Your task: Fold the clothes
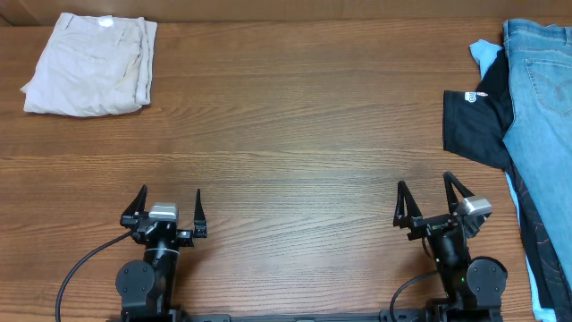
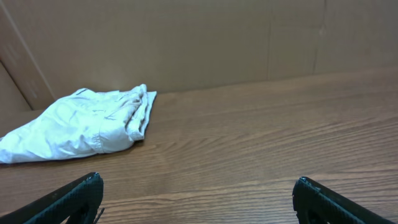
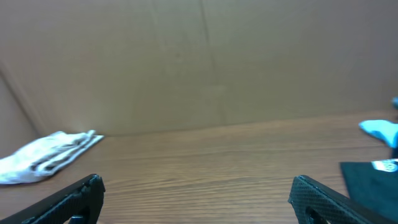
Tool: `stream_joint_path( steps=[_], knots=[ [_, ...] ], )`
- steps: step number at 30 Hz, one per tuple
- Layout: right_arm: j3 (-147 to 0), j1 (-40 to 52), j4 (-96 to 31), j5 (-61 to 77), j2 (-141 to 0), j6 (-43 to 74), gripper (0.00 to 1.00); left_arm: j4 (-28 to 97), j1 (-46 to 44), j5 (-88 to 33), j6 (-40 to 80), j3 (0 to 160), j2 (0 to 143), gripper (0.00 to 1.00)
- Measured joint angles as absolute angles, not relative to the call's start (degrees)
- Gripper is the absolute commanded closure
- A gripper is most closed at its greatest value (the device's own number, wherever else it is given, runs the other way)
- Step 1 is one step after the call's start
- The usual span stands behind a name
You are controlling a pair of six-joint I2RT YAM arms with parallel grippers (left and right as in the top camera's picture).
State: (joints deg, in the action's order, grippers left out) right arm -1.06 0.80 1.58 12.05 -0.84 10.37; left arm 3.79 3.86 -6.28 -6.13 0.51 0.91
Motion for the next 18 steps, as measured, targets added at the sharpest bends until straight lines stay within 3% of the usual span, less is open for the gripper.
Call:
stream_joint_path(
  steps=[8, 18],
  knots=[
    [-1.1, 0.8, 7.5, 14.0, -0.8, 11.5, 0.00, 3.8, 3.9, -6.3, -6.1, 0.5, 0.9, 0.00],
    [-1.2, 0.8, 28.3, 9.0, -1.4, 6.2, 0.00, 3.8, 3.9, -6.3, -6.1, 0.5, 0.9, 0.00]
  ],
)
